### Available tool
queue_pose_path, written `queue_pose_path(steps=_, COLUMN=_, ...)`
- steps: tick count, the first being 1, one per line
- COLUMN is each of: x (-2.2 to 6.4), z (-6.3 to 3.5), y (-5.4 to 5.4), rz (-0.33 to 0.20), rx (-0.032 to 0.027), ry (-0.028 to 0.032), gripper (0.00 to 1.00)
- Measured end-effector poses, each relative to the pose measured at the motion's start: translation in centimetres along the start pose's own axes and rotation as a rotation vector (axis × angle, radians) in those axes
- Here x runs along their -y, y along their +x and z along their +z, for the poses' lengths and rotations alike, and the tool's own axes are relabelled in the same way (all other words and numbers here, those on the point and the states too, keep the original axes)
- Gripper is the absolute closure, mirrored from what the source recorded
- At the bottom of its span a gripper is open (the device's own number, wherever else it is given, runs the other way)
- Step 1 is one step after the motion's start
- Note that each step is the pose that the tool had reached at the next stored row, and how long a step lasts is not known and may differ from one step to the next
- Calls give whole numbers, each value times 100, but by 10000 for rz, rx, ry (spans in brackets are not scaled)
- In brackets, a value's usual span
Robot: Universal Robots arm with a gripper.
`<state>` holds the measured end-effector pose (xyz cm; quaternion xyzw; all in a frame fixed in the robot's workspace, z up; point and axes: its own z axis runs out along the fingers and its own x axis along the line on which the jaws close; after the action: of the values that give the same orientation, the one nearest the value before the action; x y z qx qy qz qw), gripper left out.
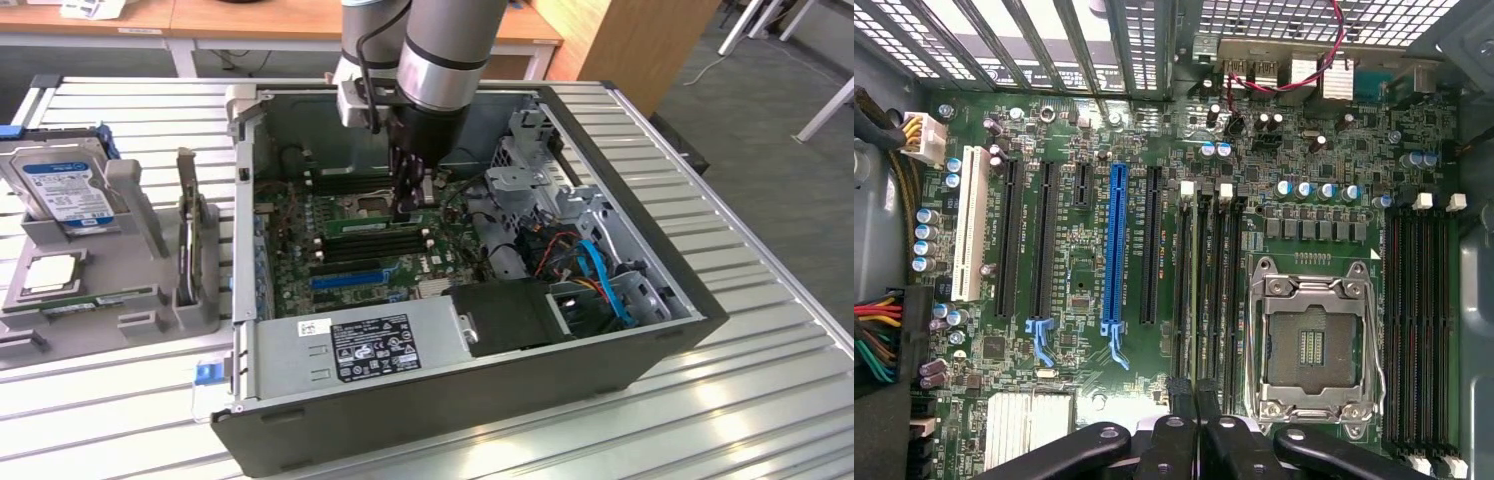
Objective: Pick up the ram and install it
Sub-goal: 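Insert the ram into the slot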
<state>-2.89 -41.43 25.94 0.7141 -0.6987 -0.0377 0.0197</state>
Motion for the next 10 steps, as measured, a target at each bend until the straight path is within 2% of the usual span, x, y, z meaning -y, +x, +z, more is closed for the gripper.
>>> queue_pose_path(steps=10, x=5, z=66, y=2, rz=0, rx=-1, ry=0, gripper=88)
